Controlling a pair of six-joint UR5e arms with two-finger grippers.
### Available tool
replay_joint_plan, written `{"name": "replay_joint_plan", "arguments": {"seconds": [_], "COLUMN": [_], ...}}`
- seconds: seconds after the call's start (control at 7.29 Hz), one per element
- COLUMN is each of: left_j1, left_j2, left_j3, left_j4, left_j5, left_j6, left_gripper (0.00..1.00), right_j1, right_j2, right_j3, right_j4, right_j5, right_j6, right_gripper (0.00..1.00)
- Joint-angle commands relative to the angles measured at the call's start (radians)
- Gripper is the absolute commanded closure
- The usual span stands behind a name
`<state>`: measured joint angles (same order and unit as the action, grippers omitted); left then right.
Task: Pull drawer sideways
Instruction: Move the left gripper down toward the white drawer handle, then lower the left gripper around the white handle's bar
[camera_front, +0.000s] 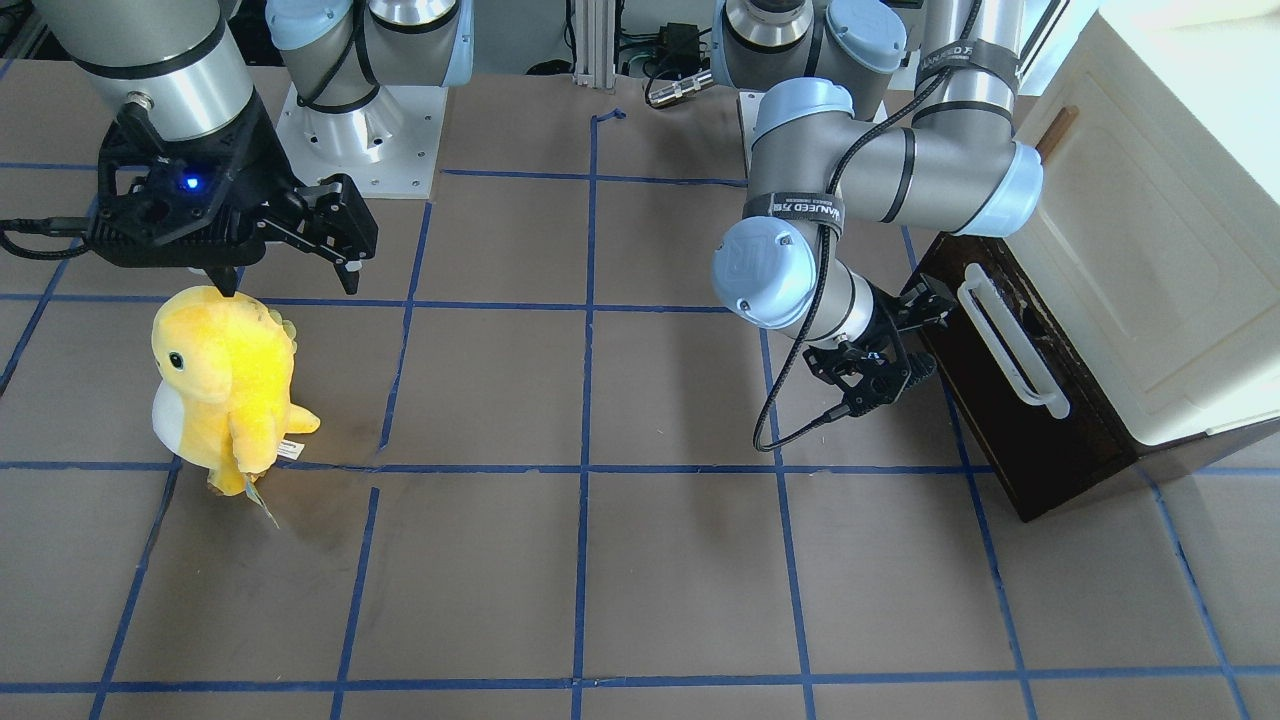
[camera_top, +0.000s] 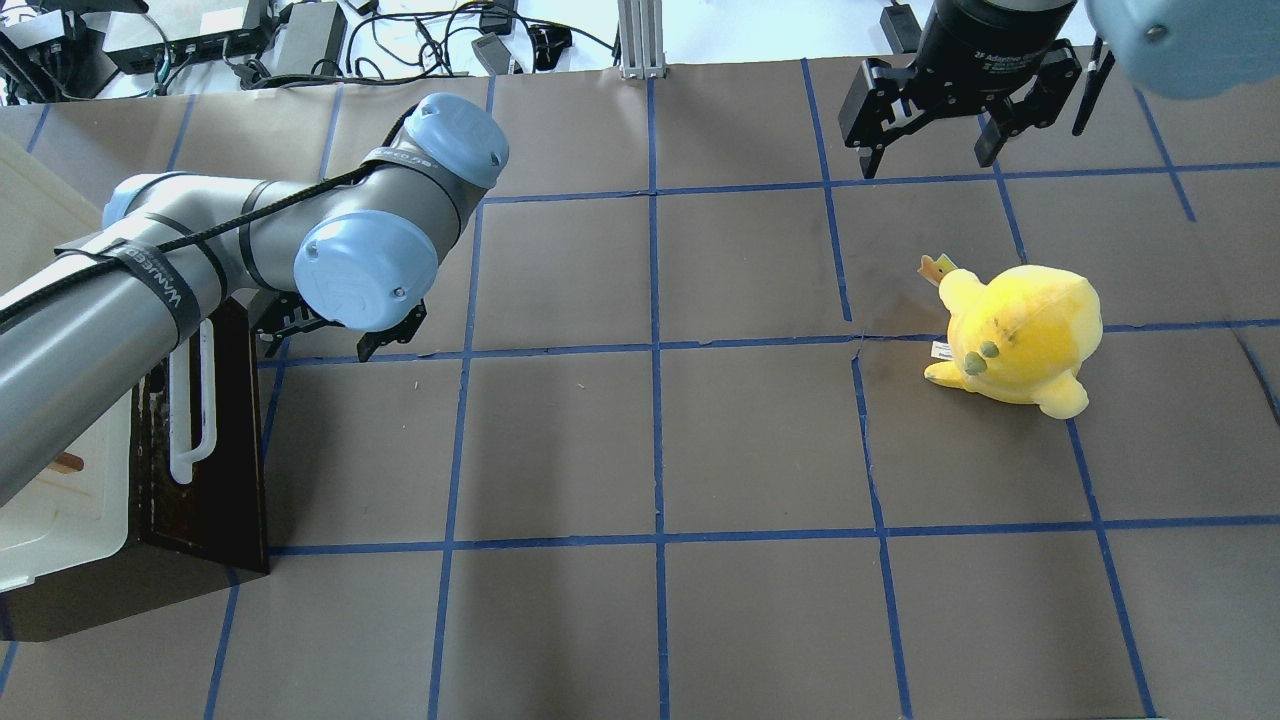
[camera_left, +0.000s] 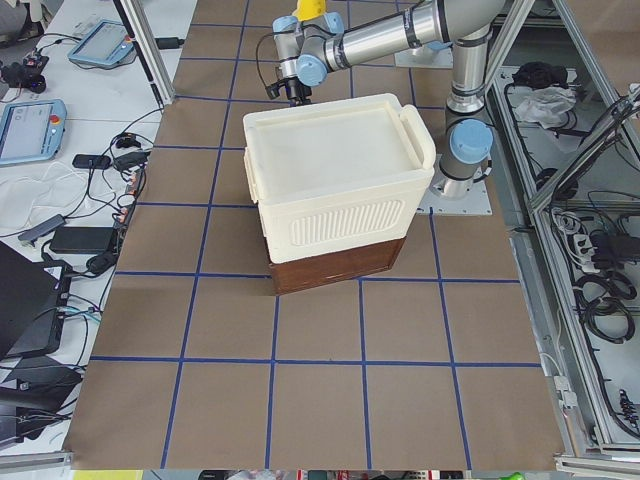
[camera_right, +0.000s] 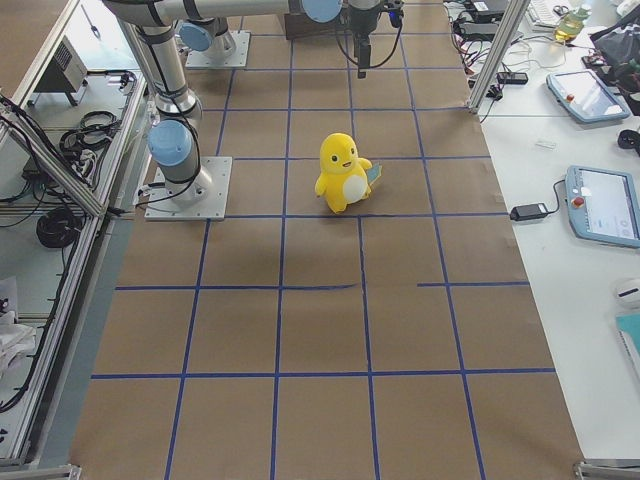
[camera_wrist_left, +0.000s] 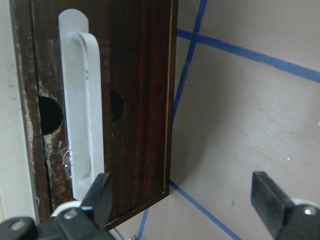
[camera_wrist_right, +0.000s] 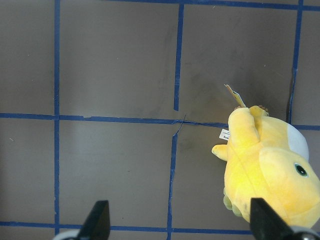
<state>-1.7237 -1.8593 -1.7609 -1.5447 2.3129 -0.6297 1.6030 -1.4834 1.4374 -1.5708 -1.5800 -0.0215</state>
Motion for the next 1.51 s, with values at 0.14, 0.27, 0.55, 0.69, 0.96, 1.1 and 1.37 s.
{"name": "replay_joint_plan", "arguments": {"seconds": [0.14, 0.27, 0.55, 0.69, 0.96, 1.1, 1.37], "left_j1": [0.001, 0.007, 0.021, 0.024, 0.073, 0.076, 0.079], "left_j2": [-0.024, -0.037, -0.087, -0.116, -0.123, -0.127, -0.156], "left_j3": [-0.014, -0.026, -0.02, -0.026, -0.028, -0.019, -0.015], "left_j4": [-0.158, -0.166, -0.179, -0.181, -0.224, -0.224, -0.212], "left_j5": [0.308, 0.309, 0.312, 0.383, 0.401, 0.402, 0.404], "left_j6": [0.016, 0.015, 0.019, 0.024, 0.045, 0.045, 0.039], "left_gripper": [0.0, 0.0, 0.0, 0.03, 0.15, 0.13, 0.12], "right_j1": [0.0, 0.0, 0.0, 0.0, 0.0, 0.0, 0.0], "right_j2": [0.0, 0.0, 0.0, 0.0, 0.0, 0.0, 0.0], "right_j3": [0.0, 0.0, 0.0, 0.0, 0.0, 0.0, 0.0], "right_j4": [0.0, 0.0, 0.0, 0.0, 0.0, 0.0, 0.0], "right_j5": [0.0, 0.0, 0.0, 0.0, 0.0, 0.0, 0.0], "right_j6": [0.0, 0.0, 0.0, 0.0, 0.0, 0.0, 0.0], "right_gripper": [0.0, 0.0, 0.0, 0.0, 0.0, 0.0, 0.0]}}
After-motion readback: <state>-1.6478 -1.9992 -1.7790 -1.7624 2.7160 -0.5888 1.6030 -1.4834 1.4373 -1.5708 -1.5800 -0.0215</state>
